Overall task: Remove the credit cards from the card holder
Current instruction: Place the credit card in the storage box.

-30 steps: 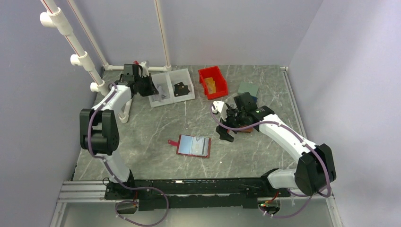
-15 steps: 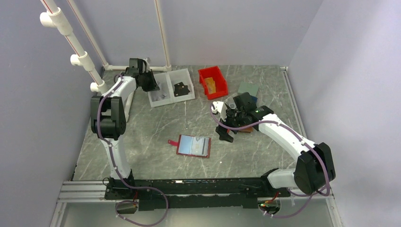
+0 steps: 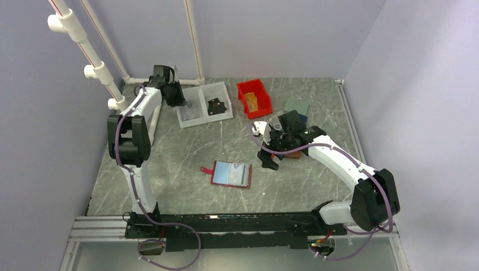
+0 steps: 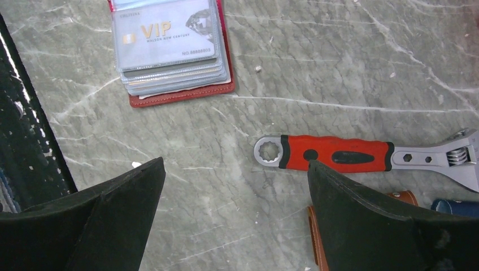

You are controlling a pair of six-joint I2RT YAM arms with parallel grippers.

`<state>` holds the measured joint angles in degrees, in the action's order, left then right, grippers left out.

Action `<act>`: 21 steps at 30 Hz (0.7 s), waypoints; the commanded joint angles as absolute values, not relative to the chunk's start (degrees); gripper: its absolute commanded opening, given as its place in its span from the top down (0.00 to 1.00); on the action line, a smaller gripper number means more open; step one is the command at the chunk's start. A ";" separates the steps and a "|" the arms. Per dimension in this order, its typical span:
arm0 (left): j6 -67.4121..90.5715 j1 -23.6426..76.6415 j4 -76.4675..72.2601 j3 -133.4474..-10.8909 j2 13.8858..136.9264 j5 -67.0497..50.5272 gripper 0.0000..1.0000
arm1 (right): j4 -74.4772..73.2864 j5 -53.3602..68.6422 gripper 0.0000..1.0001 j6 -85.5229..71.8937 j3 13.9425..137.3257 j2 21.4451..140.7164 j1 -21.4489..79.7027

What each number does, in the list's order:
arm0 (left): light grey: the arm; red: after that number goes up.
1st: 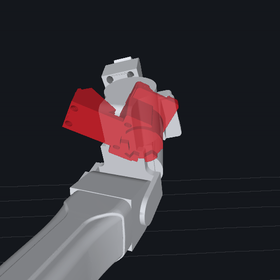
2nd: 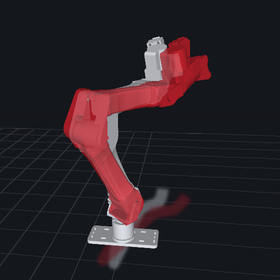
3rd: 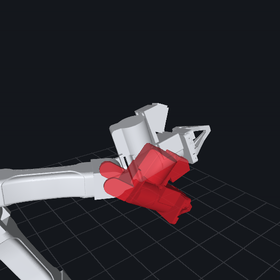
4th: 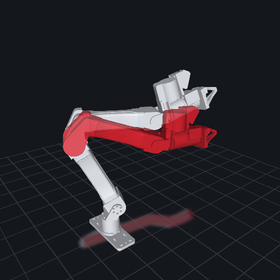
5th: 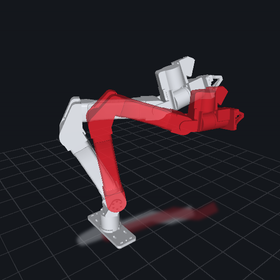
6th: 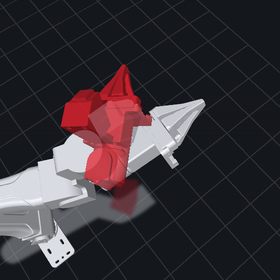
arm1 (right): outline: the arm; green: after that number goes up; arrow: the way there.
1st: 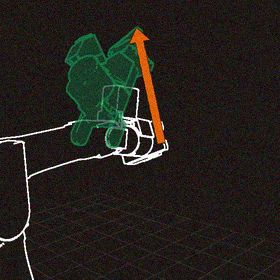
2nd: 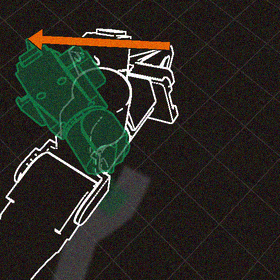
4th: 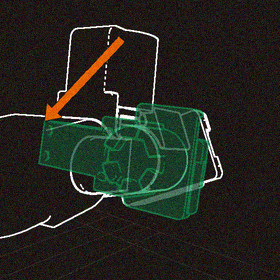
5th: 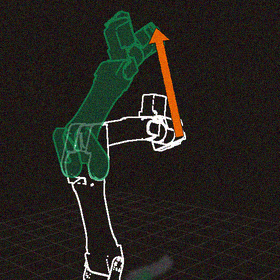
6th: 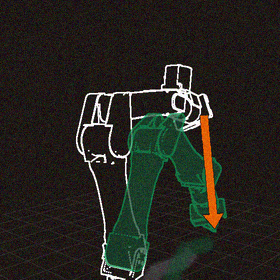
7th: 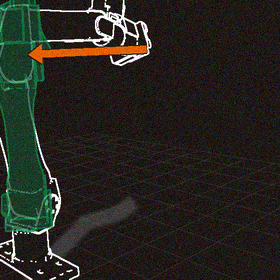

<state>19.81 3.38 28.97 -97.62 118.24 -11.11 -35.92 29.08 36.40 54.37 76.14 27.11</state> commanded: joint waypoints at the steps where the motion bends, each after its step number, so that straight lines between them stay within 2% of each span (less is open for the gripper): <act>1: 17.71 4.39 27.61 -94.50 107.76 -13.67 0.80 | -34.80 32.23 0.00 35.91 56.01 75.21 26.39; 8: 19.42 8.60 19.82 -79.85 93.10 -21.97 0.79 | -32.42 39.05 0.00 34.98 54.19 72.37 26.36; 14: 23.98 11.30 12.82 -62.83 76.05 -22.78 0.79 | -28.66 45.93 0.00 36.12 49.84 71.96 26.35; 15: 25.47 11.33 12.07 -60.36 73.42 -23.06 0.75 | -28.76 46.98 0.00 36.57 49.76 72.28 26.35; 17: 28.66 11.29 11.05 -55.04 67.73 -22.84 0.57 | -28.95 48.38 0.00 36.82 49.89 73.00 26.37; 20: 34.03 10.86 9.34 -46.55 60.11 -21.10 0.09 | -28.62 47.56 0.00 35.88 50.40 73.87 26.37; 21: 34.94 10.50 8.84 -44.05 56.93 -21.20 0.02 | -28.34 46.79 0.00 35.31 50.53 74.10 26.37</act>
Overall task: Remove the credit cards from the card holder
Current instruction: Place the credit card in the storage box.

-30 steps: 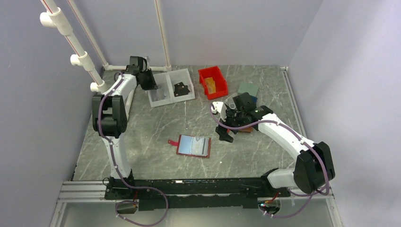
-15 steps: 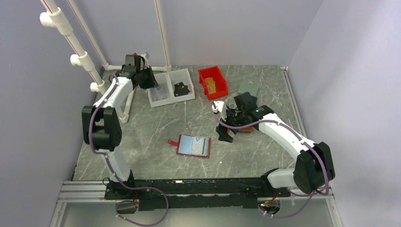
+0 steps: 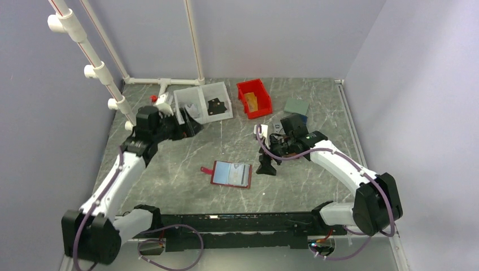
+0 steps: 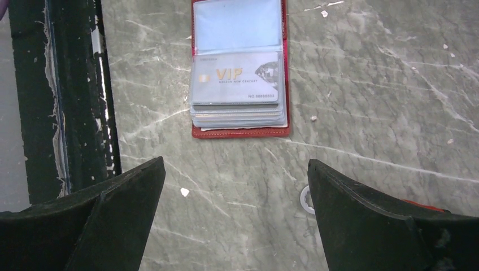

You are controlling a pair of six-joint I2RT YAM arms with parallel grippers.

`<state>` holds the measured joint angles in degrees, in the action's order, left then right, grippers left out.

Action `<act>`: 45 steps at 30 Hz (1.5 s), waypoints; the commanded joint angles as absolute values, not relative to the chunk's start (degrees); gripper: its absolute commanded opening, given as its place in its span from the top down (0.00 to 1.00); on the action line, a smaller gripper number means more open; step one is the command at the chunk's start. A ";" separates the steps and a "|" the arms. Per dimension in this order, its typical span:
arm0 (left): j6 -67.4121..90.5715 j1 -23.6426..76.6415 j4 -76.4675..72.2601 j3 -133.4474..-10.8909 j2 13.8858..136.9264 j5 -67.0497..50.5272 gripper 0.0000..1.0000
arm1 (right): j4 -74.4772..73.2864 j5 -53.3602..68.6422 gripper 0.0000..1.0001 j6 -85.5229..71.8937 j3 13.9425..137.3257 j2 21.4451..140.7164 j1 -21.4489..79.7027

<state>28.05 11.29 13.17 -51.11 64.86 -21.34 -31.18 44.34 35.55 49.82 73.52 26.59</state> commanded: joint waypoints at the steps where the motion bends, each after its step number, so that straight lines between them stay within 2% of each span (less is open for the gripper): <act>1: 35.25 10.01 8.20 -41.95 55.13 -22.58 0.01 | -28.24 46.03 0.00 34.75 50.67 74.31 26.37; 5: 36.54 9.71 11.05 -38.49 52.11 -27.60 0.01 | -28.43 44.80 0.01 32.70 51.89 75.36 26.04; 9: 39.14 14.00 11.34 -36.53 50.62 -29.31 0.08 | -29.91 43.72 0.03 31.41 53.75 77.12 25.68; 13: 40.21 28.47 14.39 -37.34 50.52 -14.99 0.11 | -29.80 42.71 0.10 29.29 54.89 78.35 25.20; 15: 41.39 35.30 16.52 -38.71 52.62 -7.25 0.07 | -29.40 42.12 0.14 28.07 55.02 78.57 24.80; 17: 43.13 41.75 17.68 -40.13 56.01 0.66 0.02 | -28.51 41.25 0.21 26.63 54.86 78.70 24.27; 21: 44.95 53.10 20.32 -46.42 66.90 13.87 0.04 | -27.44 39.43 0.39 24.47 54.91 79.51 23.44; 23: 45.57 56.78 22.22 -49.95 72.44 17.51 0.06 | -27.48 39.04 0.42 24.05 55.08 80.16 23.22; 28: 49.72 59.64 30.82 -58.80 84.69 25.08 0.12 | -28.35 38.81 0.45 24.25 55.75 81.33 23.03; 33: 49.71 60.18 30.29 -61.19 90.85 23.04 0.22 | -28.70 38.39 0.45 24.39 56.14 82.01 22.87; 45: 49.92 60.27 22.25 -59.04 94.33 17.85 0.22 | -29.01 38.06 0.45 23.99 56.69 83.23 22.59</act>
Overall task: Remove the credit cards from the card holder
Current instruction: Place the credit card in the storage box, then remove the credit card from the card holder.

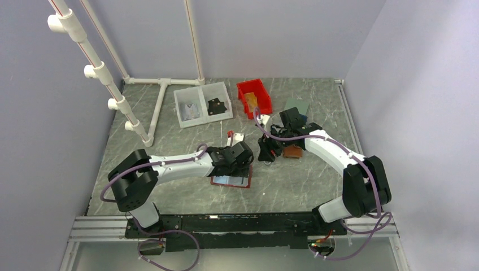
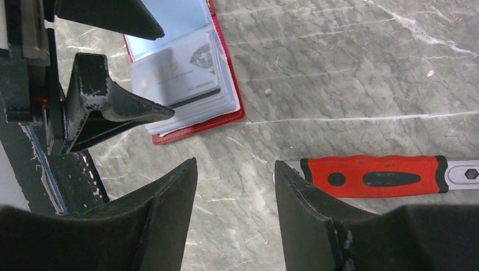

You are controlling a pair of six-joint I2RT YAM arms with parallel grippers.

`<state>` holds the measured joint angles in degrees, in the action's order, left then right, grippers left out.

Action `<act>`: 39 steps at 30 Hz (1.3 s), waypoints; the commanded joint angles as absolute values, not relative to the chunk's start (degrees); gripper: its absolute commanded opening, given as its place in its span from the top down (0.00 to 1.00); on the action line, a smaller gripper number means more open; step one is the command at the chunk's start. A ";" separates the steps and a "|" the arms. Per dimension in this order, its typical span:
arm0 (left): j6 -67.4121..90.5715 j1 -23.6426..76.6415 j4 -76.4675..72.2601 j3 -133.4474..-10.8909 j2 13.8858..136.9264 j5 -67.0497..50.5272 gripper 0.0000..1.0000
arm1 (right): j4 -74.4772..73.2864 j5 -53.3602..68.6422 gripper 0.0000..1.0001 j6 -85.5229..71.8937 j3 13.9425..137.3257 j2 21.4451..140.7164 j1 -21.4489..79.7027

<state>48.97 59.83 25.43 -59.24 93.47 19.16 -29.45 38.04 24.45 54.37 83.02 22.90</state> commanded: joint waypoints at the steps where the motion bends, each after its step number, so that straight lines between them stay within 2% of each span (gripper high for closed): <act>1: 50.04 60.21 22.35 -59.04 94.57 18.03 0.22 | -29.00 38.06 0.45 23.92 56.61 83.25 22.54; 9: 51.15 60.21 22.34 -57.98 95.83 18.47 0.23 | -29.39 38.21 0.45 23.95 56.95 84.01 22.34; 14: 50.73 60.13 22.26 -57.72 96.02 17.75 0.35 | -29.55 38.16 0.45 24.07 57.10 84.27 22.41; 23: 51.59 59.19 21.74 -54.93 93.43 17.14 0.37 | -29.79 38.36 0.45 24.17 57.13 84.21 22.41; 34: 53.94 51.80 3.21 -39.82 81.66 2.14 0.44 | -30.31 39.24 0.45 24.58 57.13 84.22 22.48; 39: 55.70 48.25 -2.65 -35.29 80.14 -2.40 0.56 | -30.55 39.64 0.45 24.69 57.22 84.48 22.54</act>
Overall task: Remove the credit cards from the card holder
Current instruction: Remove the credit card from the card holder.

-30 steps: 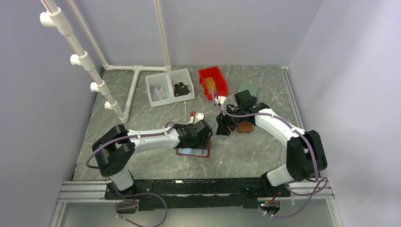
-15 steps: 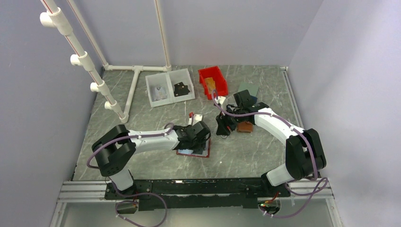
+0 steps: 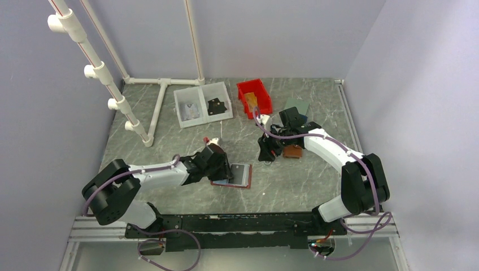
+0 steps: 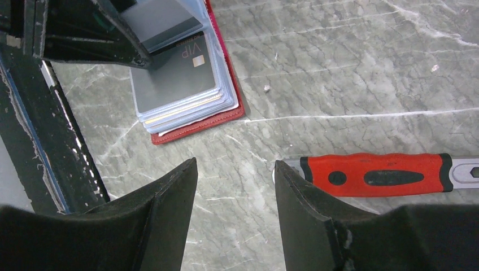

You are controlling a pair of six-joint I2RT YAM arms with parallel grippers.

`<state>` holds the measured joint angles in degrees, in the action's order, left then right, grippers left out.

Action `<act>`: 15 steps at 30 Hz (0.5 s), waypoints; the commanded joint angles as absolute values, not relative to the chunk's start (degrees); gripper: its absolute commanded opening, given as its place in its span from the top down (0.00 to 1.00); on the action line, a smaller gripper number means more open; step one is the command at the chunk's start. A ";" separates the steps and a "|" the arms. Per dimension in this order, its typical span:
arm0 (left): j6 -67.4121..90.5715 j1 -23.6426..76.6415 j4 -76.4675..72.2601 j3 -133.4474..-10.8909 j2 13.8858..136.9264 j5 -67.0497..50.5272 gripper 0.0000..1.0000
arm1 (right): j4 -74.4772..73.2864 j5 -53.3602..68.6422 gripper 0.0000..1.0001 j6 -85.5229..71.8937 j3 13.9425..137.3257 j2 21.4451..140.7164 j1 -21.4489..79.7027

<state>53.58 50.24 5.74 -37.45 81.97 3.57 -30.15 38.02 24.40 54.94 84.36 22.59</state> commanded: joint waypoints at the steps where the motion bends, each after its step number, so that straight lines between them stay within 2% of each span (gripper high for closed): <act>1: 56.06 47.79 -3.46 -34.65 79.96 -3.23 0.60 | -30.63 39.77 0.45 24.70 57.22 84.59 22.58; 5: 56.86 46.56 -6.38 -32.70 78.77 -5.35 0.65 | -30.78 40.82 0.45 24.80 57.09 85.16 23.25; 15: 57.74 42.78 -9.50 -27.91 74.15 -8.73 0.69 | -30.16 48.62 0.45 22.15 58.04 89.97 28.19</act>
